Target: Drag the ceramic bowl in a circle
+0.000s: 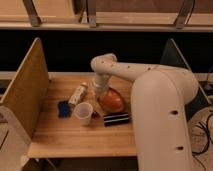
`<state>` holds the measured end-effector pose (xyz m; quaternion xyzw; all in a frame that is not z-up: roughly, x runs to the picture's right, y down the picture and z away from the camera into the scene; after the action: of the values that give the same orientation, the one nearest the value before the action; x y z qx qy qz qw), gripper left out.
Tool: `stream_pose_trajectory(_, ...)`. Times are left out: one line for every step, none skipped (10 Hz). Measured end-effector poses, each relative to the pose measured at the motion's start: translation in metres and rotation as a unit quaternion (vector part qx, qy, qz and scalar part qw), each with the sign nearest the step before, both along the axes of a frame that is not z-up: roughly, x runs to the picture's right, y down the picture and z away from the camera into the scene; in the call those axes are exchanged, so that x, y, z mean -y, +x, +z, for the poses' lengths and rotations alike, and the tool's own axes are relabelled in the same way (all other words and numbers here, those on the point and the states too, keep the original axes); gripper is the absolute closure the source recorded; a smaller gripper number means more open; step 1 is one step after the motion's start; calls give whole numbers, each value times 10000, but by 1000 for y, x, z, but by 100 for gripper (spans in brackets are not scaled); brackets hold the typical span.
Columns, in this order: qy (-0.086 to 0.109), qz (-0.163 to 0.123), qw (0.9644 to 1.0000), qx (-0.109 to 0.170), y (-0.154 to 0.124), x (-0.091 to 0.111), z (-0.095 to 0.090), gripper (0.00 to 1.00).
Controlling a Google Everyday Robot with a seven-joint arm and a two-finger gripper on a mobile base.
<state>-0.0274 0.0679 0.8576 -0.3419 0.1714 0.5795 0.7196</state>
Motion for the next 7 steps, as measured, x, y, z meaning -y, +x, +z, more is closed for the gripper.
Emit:
stream_pose_trajectory(-26, 45, 9998, -189, 15, -4, 4, 100)
stream_pose_trajectory(-25, 97, 9993, -369, 31, -5, 10, 100)
stream_pose_trajectory(17, 132, 9987, -486, 43, -1, 16, 100)
stream_pose_trajectory(66, 147, 9982, -584, 55, 5, 24, 100)
stream_pose_trajectory(63, 97, 9982, -589, 59, 8, 29, 100)
stream_pose_trajectory(63, 12, 9985, -538, 60, 13, 36, 100)
stream_pose_trajectory(96, -56, 9990, -440, 55, 20, 42, 100)
